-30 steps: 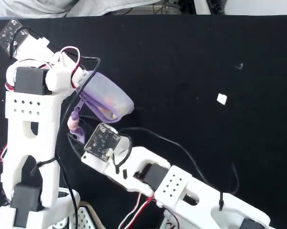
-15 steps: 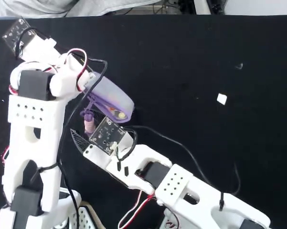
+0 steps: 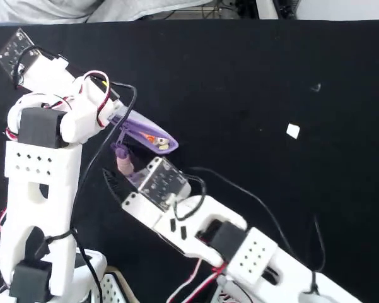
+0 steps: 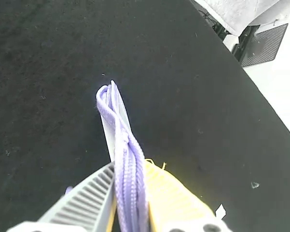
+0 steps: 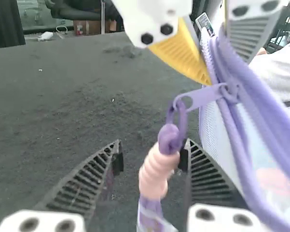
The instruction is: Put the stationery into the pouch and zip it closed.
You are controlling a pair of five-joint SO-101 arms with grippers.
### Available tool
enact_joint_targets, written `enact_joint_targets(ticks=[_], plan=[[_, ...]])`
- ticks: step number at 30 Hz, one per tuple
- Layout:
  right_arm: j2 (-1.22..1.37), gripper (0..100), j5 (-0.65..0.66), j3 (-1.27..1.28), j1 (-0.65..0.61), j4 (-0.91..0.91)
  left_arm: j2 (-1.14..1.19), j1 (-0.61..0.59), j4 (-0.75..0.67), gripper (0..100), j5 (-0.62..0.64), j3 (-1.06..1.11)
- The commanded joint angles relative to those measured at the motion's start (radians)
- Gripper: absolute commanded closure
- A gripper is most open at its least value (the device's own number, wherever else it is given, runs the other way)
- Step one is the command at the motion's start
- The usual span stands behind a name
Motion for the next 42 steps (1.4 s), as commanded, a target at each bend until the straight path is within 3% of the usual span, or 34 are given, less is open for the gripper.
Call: enact_joint_targets(ticks=[1,17,25,42], plan=[[-0.039,80.0,-0.011,-0.012,0.018,0.014,-0.037,-0.008,-0.017,97,0.0,-0.01],[0.206,80.4,-0.005,-0.116,0.02,0.014,-0.038,-0.01,0.003,97,0.0,-0.015],[0.133,80.1,-0.005,-0.111,0.078,0.035,-0.038,-0.01,0.003,97,0.0,-0.015],[0.062,83.2,-0.003,-0.12,0.078,0.061,-0.031,-0.008,0.003,97,0.0,-0.015]])
